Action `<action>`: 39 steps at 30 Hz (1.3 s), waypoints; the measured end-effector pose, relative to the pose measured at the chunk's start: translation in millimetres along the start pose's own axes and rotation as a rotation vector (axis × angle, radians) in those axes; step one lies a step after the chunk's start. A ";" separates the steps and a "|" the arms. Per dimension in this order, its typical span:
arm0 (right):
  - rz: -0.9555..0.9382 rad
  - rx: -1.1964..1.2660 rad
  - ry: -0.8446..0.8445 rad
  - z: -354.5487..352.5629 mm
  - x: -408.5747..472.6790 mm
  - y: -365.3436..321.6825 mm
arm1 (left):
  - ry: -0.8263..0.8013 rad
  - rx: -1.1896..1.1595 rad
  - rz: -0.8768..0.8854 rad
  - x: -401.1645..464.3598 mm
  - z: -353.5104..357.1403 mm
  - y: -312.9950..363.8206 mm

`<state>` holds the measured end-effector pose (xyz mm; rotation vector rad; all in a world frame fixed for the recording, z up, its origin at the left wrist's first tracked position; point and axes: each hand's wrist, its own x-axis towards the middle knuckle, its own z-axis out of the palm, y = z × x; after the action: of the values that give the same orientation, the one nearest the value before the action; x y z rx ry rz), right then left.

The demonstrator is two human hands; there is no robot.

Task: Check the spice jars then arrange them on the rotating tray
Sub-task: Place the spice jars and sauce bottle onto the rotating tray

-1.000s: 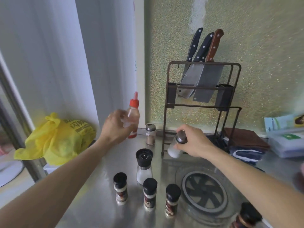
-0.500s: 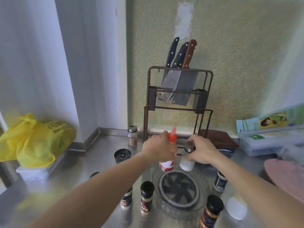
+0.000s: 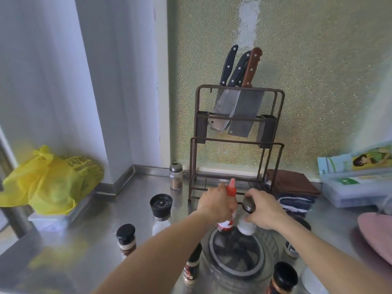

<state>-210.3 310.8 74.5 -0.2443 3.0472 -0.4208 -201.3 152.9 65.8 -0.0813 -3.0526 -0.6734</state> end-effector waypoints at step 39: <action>-0.625 0.102 -0.066 65.1 20.9 -180.9 | 0.066 0.172 -0.092 113.3 -80.0 -166.8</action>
<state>-199.1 118.2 60.7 -1.1822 2.8080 -0.5731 -323.1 -26.4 71.1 0.0818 -3.0503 -0.4048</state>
